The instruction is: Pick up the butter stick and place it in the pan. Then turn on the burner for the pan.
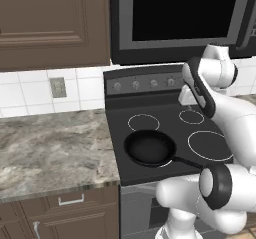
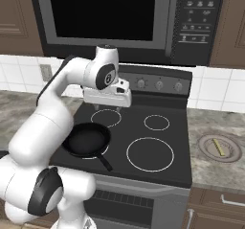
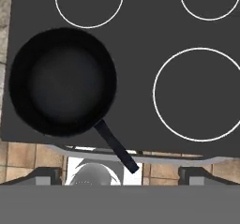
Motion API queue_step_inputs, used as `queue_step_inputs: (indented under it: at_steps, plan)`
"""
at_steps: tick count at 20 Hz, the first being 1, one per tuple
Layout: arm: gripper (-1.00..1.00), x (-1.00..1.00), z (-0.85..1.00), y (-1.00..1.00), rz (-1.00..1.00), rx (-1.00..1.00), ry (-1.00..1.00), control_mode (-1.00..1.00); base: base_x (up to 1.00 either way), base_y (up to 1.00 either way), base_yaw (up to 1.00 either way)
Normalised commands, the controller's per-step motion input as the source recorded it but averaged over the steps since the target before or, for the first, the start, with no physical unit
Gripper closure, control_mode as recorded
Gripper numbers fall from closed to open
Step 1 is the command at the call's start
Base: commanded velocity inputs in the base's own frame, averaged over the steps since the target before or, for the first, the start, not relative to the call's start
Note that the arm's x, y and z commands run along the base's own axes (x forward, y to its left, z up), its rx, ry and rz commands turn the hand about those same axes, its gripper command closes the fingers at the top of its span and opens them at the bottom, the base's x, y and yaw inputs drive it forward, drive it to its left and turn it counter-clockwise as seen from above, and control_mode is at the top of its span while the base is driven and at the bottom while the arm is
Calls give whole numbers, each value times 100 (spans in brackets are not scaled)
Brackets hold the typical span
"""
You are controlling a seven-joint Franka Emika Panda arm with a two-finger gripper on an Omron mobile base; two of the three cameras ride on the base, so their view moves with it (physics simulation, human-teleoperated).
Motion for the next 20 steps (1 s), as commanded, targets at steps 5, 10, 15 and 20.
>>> queue_step_inputs:
  at_steps: [5,10,15,20]
  plan:
    - [-100,1,0,-62,0,0,8,-100,0,0,0]
    - [-100,3,0,-60,0,0,6,-100,0,0,0]
    - [-100,2,-7,-62,0,0,5,-100,0,0,0]
    - [-100,0,-14,-63,0,0,3,-100,0,0,0]
